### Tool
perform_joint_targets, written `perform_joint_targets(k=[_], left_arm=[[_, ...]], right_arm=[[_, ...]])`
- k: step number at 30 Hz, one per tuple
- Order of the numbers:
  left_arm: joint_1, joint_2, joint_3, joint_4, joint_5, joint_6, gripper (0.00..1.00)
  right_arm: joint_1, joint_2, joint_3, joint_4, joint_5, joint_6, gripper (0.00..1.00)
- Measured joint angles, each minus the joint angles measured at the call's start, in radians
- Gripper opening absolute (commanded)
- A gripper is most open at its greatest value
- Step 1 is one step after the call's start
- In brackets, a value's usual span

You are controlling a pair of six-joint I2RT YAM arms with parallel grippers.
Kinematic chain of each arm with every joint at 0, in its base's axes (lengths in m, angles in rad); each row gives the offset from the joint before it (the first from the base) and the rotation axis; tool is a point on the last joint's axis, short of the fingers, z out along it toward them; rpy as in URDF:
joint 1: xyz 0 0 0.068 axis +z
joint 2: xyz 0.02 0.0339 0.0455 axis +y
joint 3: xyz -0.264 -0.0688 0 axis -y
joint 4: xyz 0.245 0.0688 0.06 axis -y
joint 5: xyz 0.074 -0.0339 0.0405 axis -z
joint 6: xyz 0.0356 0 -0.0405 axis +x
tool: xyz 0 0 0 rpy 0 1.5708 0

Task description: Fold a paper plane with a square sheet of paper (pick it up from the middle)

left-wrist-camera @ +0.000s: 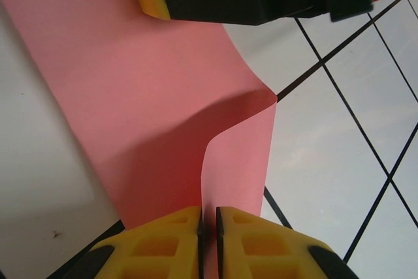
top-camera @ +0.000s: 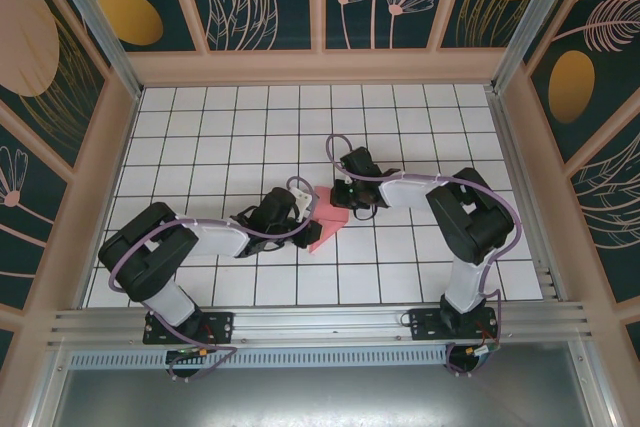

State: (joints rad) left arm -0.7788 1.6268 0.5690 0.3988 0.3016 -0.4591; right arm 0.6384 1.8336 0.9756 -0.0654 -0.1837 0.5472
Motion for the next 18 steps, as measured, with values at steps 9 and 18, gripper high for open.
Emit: perform_joint_targets(k=[9, 18], left_arm=[[0.0, 0.002, 0.005, -0.014, -0.027, 0.001, 0.17], [0.0, 0.024, 0.021, -0.019, -0.031, 0.002, 0.18]], right_arm=[[0.002, 0.0, 0.0, 0.0, 0.002, 0.0, 0.16], [0.003, 0.0, 0.0, 0.0, 0.004, 0.0, 0.16]])
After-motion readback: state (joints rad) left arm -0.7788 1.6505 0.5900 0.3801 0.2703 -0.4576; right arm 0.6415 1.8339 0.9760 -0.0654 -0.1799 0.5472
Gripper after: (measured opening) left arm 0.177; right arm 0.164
